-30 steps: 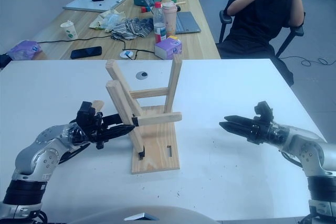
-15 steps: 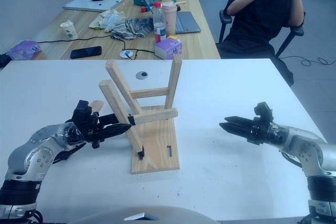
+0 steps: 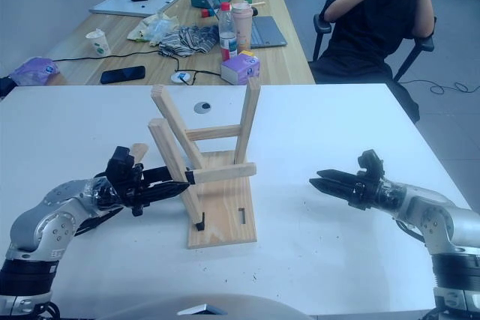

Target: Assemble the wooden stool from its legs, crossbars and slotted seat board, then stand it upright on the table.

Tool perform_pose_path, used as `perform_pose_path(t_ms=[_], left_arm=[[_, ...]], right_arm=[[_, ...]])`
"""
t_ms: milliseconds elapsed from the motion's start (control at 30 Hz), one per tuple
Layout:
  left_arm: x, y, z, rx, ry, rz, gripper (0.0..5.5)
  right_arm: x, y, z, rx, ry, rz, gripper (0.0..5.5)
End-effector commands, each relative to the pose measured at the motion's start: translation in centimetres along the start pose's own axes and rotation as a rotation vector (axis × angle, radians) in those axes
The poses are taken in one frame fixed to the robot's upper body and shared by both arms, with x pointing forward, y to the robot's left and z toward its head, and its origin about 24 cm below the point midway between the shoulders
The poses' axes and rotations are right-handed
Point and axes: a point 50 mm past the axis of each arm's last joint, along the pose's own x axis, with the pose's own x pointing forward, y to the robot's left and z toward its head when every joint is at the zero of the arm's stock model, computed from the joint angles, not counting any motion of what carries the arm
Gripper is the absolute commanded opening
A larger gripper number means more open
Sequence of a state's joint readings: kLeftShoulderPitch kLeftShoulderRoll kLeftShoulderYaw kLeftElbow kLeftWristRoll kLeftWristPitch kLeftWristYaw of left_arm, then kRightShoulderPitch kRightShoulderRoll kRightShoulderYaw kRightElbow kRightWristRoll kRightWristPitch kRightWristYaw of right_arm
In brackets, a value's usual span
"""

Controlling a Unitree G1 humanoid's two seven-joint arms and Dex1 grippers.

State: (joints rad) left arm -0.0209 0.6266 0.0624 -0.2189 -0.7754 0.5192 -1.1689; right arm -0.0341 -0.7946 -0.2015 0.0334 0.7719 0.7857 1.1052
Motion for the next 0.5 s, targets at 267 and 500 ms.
perform_pose_path(t_ms=[267,500], left_arm=[[-0.5,0.5,-0.8,0.279,0.169,0.006,2.01],[0.1,-0.3,-1.0,0.358,0.223,-0.051,2.01]], right_arm=[[0.1,0.0,0.1,-0.022,0.007,-0.007,3.2],[0.1,0.1,-0.1,-0.019,0.005,-0.013,3.2]])
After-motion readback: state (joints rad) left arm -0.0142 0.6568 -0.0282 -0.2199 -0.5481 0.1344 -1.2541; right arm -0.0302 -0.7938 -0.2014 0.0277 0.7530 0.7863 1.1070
